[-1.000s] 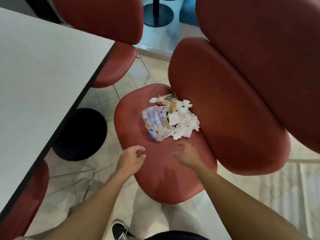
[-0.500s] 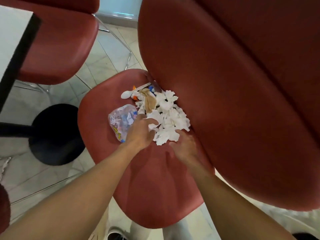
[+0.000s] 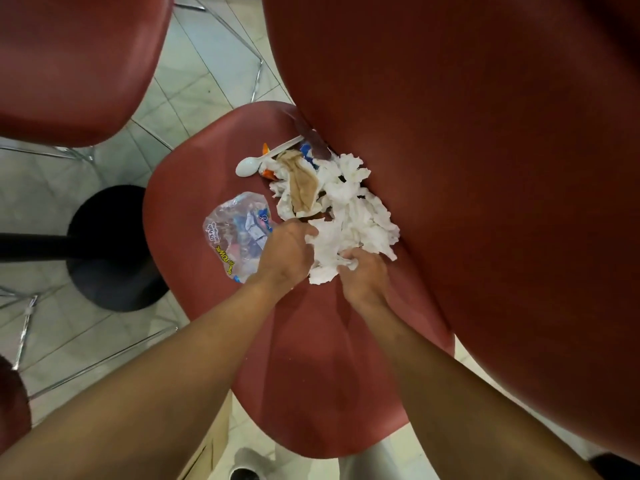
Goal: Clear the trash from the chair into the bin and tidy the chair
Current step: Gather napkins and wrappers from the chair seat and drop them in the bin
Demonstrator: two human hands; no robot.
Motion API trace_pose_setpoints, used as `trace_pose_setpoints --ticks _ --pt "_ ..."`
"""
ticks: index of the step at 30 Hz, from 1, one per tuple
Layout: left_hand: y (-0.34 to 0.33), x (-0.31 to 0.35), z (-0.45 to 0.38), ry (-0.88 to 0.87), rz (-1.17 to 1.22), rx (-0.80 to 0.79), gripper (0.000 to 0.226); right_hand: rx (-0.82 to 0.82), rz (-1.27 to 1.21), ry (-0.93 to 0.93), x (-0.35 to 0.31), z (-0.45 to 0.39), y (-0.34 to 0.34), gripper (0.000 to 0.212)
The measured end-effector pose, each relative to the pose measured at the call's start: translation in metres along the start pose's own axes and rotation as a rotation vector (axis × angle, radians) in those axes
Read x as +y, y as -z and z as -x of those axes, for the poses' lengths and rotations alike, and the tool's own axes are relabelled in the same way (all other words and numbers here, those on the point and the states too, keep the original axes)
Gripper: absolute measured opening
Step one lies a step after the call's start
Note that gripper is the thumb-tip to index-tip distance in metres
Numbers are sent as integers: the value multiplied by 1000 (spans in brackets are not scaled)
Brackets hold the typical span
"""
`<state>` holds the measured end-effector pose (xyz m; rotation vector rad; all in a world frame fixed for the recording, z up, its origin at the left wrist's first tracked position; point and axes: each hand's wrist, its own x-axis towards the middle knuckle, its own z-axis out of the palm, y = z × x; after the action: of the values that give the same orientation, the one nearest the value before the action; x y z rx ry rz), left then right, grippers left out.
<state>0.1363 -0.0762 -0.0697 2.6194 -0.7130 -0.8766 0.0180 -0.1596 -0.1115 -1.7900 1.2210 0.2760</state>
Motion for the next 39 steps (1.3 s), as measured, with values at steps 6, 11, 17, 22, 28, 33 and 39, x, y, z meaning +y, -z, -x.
trace_pose_setpoints --ticks 6,11,17,22,28,33,39 --pt "27 11 35 -7 147 98 23 65 -14 43 -7 26 26 20" --pt "50 19 78 12 268 166 21 108 -50 51 -22 56 45 15" --pt "74 10 145 71 356 256 20 181 -38 128 -38 115 58 16" --pt "85 -17 206 98 394 348 19 185 20 177 -43 178 55 19" --pt "89 -76 292 173 497 407 19 145 65 252 -51 258 18 20" --pt "88 -142 361 313 567 464 19 58 124 347 -65 319 -36 19" --pt "82 -221 441 439 680 599 17 -59 168 471 -74 380 -112 16"
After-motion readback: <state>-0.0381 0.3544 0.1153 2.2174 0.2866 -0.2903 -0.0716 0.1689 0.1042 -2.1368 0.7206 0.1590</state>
